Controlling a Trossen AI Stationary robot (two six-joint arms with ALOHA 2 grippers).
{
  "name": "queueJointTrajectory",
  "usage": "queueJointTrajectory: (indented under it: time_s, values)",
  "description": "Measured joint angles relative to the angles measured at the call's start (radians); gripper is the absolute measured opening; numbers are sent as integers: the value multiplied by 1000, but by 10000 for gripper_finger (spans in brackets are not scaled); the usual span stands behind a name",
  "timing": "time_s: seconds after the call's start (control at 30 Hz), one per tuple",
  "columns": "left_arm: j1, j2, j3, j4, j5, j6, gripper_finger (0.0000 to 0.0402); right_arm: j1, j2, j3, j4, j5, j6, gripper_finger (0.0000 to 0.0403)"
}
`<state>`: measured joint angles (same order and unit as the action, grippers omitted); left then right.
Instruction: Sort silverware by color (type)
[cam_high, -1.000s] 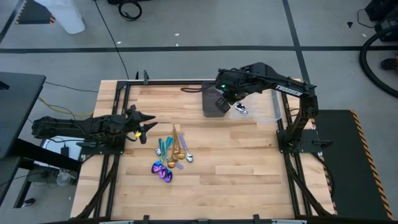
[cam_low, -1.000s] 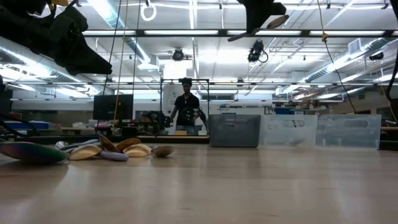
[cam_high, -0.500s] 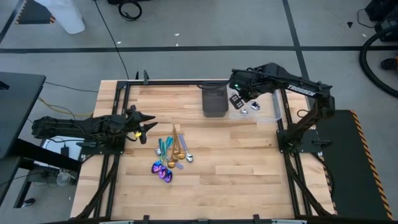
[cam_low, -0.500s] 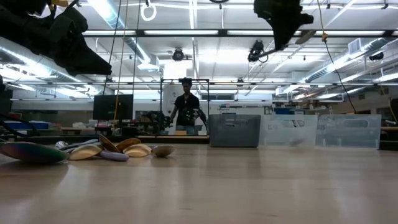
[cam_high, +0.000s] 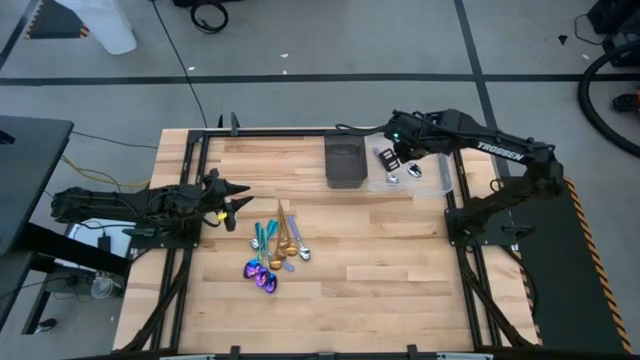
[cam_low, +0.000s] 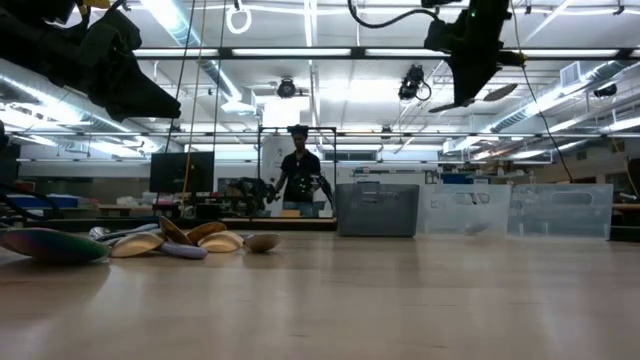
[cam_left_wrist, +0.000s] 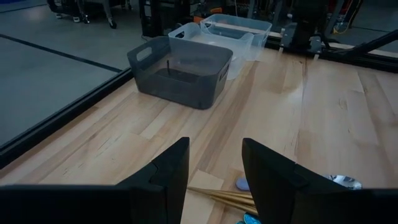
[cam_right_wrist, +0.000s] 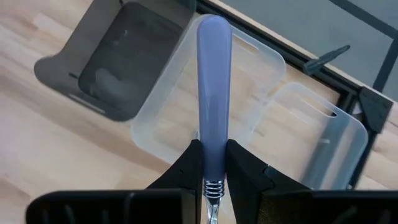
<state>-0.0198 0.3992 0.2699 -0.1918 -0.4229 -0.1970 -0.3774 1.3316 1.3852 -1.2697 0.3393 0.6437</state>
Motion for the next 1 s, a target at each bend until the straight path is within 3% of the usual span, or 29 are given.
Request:
queueJointTrajectory:
  time_s: [1.0]
  values:
    - [0,0,0,0,0,2,156,-143,-8,-414,559,-53,-188,58]
